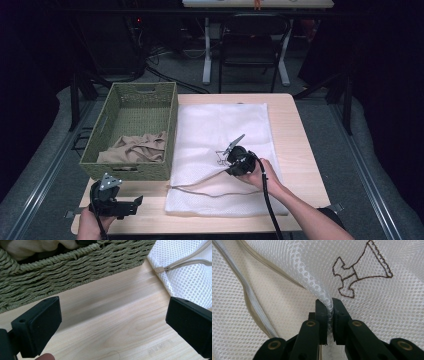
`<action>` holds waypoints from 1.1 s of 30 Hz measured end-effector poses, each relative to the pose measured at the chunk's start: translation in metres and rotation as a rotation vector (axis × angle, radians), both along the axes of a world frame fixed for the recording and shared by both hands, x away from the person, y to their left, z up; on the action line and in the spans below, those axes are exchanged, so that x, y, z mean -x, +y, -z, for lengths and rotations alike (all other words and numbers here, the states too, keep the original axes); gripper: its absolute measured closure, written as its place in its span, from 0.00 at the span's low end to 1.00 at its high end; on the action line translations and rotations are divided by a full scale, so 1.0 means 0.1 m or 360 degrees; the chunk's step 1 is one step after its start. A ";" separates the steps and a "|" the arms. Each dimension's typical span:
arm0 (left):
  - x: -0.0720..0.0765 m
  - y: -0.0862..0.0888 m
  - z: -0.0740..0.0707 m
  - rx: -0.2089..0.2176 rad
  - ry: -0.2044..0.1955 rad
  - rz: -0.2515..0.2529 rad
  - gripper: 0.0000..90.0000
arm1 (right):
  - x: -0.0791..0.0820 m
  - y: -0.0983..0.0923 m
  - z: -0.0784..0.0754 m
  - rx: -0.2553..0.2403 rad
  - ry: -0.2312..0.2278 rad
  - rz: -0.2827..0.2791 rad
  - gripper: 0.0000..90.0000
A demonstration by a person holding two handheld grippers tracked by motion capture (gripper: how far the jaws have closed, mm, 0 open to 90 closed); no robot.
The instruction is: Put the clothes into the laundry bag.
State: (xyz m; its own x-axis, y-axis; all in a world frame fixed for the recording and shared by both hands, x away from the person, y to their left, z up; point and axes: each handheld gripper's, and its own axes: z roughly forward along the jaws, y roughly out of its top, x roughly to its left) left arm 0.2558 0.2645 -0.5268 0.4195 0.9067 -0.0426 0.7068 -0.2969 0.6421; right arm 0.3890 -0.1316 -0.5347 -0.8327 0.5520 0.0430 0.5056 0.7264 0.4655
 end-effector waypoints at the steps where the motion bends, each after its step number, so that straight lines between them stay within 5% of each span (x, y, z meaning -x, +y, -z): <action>1: 0.00 0.00 0.00 -0.0002 -0.0002 0.0000 0.00 | 0.00 0.00 -0.01 -0.0009 -0.0006 0.0006 0.94; 17: 0.00 0.00 -0.03 0.0055 -0.0018 0.0076 0.00 | 0.03 -0.10 -0.21 -0.0098 -0.0089 -0.0003 0.95; 33: 0.02 -0.07 -0.07 -0.0025 -0.0004 0.0175 0.01 | 0.05 -0.17 -0.40 -0.0198 -0.0160 0.0009 0.94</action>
State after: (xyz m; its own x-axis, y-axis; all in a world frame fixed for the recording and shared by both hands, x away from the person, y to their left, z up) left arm 0.2541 0.2579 -0.5199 0.5164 0.8559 -0.0279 0.6680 -0.3823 0.6384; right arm 0.3835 -0.1484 -0.4945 -0.8333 0.5522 0.0280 0.4558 0.6574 0.6001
